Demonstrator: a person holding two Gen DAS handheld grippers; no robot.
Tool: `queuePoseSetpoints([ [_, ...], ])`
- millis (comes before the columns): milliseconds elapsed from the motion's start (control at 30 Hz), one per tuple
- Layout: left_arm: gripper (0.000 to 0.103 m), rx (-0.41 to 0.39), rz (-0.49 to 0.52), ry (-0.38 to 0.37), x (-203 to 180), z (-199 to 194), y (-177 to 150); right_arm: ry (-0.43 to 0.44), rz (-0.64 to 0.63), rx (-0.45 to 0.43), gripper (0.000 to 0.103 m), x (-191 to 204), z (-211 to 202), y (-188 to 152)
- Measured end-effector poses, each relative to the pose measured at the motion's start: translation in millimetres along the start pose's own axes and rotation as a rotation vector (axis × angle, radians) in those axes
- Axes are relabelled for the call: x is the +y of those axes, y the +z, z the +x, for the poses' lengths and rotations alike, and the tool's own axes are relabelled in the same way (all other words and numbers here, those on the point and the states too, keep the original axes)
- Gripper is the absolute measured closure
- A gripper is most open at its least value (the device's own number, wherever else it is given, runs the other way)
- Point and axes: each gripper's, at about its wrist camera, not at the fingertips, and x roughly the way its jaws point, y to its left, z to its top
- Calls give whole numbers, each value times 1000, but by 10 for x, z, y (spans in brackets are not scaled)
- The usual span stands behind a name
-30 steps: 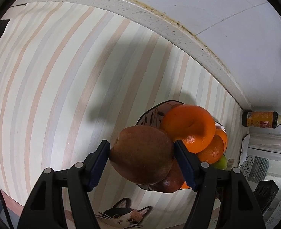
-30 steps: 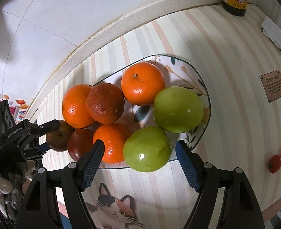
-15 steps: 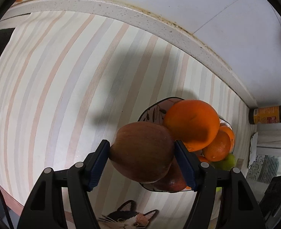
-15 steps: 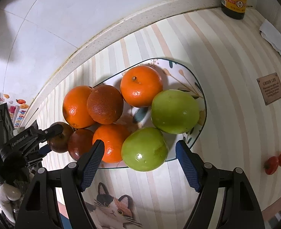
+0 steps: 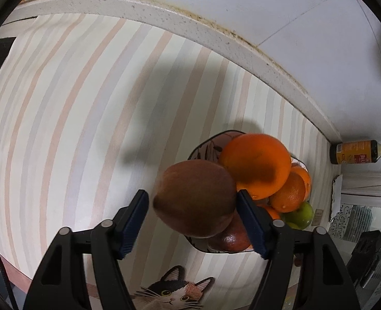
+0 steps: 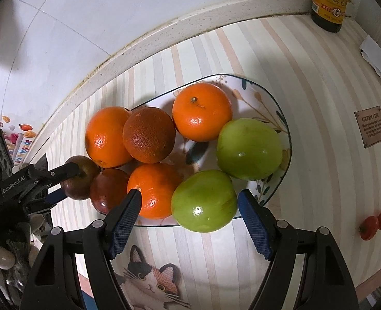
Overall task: Organize fruits
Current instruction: 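Carry both apples onto the plate and open both tools to release them, then move both tools back and toward the two red tomatoes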
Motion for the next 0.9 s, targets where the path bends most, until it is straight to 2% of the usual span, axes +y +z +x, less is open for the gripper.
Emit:
queuePoseSetpoints([
  [33,22,-3,1,-1,2,-11,5,2,0,-2,23,-5,-7,-2],
  [67,21,-6,3,2,2,-21,10,2,-1,-2,23,-4,-12,-2],
  [300,20,-5,36,23,-56,-30,-2,6,3,-11,23,-20,-71,-17],
  [433,9,-20,62,72,-93,-67,-32,-3,0,-25,23,-31,-130,-13],
  [567,9,-47,95,115,-131,-138,-62,-15,-6,-36,23,-47,-183,-5],
  [633,9,-74,115,136,-151,-226,-97,-34,-12,-47,23,-56,-231,-11],
  [667,9,-99,127,152,-166,-291,-132,-47,-17,-53,19,-55,-255,-17],
  [700,9,-124,139,170,-173,-353,-172,-76,-33,-64,9,-48,-303,-28],
  [733,8,-155,160,194,-199,-426,-238,-105,-51,-74,7,-36,-350,-44],
  [900,8,-262,239,310,-325,-707,-685,-205,-153,-129,6,19,-639,-159],
])
